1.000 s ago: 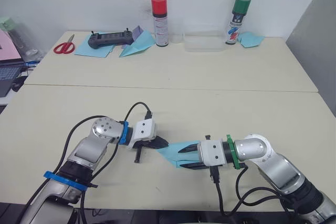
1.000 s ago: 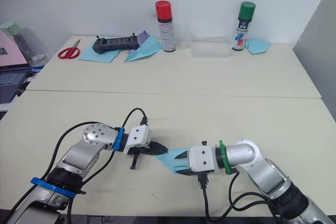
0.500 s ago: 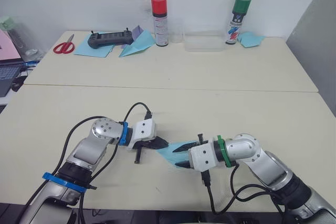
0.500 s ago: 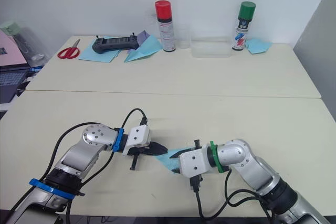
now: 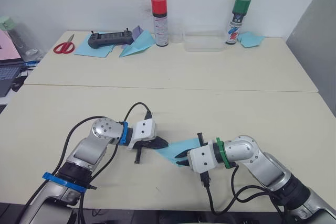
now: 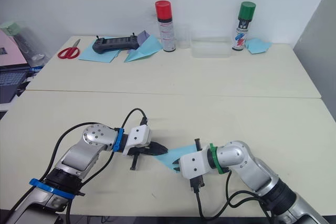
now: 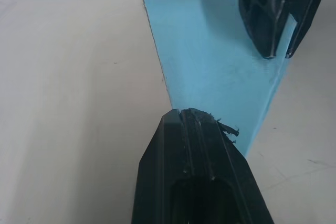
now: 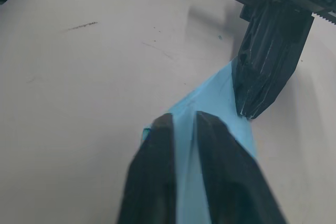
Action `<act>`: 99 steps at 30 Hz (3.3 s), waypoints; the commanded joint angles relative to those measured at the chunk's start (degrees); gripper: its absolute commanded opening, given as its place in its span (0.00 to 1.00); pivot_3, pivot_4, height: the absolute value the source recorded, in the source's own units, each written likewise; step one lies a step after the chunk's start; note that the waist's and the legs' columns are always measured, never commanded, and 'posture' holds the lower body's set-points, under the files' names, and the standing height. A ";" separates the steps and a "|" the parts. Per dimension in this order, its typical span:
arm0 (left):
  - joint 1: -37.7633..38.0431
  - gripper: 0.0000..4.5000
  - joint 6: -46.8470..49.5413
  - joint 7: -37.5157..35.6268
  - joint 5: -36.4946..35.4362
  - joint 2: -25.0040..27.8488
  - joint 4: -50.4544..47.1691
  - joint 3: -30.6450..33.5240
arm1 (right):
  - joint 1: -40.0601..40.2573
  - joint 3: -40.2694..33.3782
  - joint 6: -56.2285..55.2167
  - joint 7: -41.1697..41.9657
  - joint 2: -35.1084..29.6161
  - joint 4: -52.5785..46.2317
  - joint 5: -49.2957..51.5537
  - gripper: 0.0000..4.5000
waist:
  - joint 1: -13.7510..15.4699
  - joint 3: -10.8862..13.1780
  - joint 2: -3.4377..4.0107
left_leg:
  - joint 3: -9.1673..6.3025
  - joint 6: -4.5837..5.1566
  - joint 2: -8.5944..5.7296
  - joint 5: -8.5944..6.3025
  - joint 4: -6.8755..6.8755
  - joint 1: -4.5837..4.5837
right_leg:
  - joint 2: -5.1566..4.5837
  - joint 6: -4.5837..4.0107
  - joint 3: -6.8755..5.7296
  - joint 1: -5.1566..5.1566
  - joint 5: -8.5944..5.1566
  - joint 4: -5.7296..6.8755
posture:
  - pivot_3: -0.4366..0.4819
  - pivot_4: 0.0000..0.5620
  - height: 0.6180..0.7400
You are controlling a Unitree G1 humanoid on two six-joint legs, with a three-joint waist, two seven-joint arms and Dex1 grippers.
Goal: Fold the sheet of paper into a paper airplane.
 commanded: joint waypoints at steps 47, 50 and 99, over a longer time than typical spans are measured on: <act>1.36 0.00 -8.78 -2.12 5.23 -0.76 4.23 -2.39 | -12.41 -0.88 3.49 1.60 9.79 17.45 1.14 0.00 | -0.20 -0.12 0.08 | -0.01 0.00 0.01 0.00 0.02 0.26 | 0.01 0.04 -0.01 0.27 0.03 0.01 | 0.48 0.27 1.00; 2.02 0.00 -7.91 -2.35 4.90 -0.34 3.22 -2.09 | -12.26 -0.67 2.59 1.66 9.87 18.21 0.71 0.00 | -0.29 -0.13 0.09 | -0.01 0.01 0.03 0.00 0.02 0.31 | 0.03 0.03 0.00 0.29 0.03 0.02 | 0.48 0.27 1.00; 12.36 0.00 4.93 4.59 -0.86 3.43 -11.01 3.07 | -11.27 -1.92 2.59 3.84 11.07 18.69 2.45 0.04 | -1.52 -0.07 0.04 | 0.01 0.01 0.09 0.00 -0.14 0.01 | 0.09 -0.09 0.03 -0.20 -0.05 0.22 | 0.48 0.27 1.00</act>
